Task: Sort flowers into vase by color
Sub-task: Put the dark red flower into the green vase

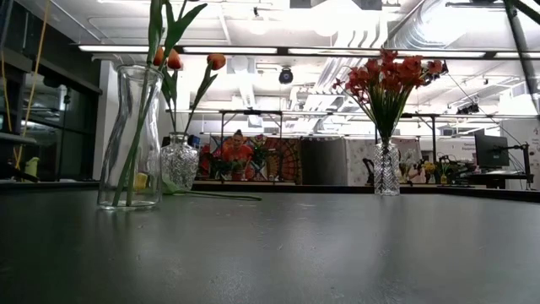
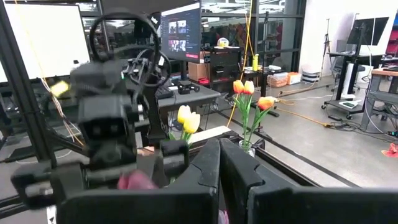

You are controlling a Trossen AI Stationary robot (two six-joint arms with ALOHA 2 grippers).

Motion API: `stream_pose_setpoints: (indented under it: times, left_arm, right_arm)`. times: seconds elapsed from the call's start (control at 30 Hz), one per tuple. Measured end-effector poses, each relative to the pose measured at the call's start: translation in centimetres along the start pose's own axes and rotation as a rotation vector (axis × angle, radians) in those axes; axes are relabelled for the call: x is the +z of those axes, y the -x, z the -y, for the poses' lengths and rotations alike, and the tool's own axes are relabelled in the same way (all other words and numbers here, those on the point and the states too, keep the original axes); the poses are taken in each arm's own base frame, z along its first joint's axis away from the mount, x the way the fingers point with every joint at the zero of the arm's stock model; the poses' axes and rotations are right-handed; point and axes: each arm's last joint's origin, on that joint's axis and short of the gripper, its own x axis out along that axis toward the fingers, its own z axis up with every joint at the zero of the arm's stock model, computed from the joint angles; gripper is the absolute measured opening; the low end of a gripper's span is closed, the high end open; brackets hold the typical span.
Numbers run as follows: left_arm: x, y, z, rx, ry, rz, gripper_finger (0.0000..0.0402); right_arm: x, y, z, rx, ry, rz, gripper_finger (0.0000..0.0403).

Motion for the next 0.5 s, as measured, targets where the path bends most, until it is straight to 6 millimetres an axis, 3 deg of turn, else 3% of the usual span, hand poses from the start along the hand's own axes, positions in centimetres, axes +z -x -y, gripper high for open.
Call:
stream_pose_setpoints:
  times: [0.13, 0.5]
  left_arm:
    - [1.4, 0.9, 0.3, 0.030, -0.020, 0.059, 0.0204]
    - [2.1, 1.6, 2.2, 0.017, -0.084, 0.121, 0.0204]
  right_arm:
    - [0.0, 0.0, 0.0, 0.000, -0.001, 0.000, 0.0000]
    - [0.0, 0.0, 0.0, 0.000, -0.005, 0.000, 0.0000]
